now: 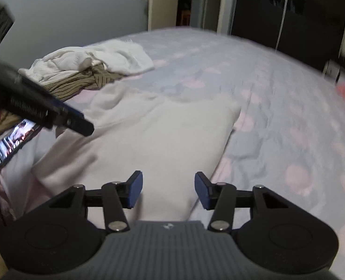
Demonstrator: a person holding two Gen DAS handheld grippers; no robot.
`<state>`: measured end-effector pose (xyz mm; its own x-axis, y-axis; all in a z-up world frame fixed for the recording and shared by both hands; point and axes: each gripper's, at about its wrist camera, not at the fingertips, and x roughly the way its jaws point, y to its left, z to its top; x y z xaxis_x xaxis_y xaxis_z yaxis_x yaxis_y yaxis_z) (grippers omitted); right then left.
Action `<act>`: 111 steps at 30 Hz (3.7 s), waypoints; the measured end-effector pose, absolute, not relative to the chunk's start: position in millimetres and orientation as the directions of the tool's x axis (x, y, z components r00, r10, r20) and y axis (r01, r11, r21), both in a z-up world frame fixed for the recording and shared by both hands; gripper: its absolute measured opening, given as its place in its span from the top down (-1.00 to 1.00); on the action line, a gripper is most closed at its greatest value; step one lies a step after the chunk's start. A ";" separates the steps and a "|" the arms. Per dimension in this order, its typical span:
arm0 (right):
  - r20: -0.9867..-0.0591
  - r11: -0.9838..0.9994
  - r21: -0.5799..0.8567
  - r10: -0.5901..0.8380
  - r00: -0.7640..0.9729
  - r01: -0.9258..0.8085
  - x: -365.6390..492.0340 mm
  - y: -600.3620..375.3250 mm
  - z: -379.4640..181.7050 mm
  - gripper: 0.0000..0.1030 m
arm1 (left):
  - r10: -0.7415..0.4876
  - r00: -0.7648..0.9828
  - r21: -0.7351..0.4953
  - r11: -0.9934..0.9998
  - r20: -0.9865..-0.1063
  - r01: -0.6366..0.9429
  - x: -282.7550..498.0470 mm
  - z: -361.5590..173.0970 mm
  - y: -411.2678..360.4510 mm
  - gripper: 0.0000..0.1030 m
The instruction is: Fold clothes
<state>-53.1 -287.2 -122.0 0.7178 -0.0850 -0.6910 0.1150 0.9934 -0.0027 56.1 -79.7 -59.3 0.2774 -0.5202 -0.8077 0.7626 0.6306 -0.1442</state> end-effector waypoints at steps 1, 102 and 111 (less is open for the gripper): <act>-0.716 0.991 0.021 -0.075 0.694 0.129 -49.2 -290.9 -127.7 -0.03 | -0.507 0.281 -0.144 0.647 -0.815 0.749 60.8 -63.7 -77.1 0.53; -0.466 0.898 0.364 -0.052 0.883 0.245 -102.6 -393.0 -33.3 0.68 | -0.836 0.273 -0.214 0.411 -0.476 0.886 36.1 34.9 -143.8 0.57; -0.403 0.862 0.321 -0.251 0.880 0.393 -217.9 -433.8 21.9 0.69 | -0.913 0.061 -0.226 0.164 -0.402 0.960 -28.9 74.0 -233.4 0.57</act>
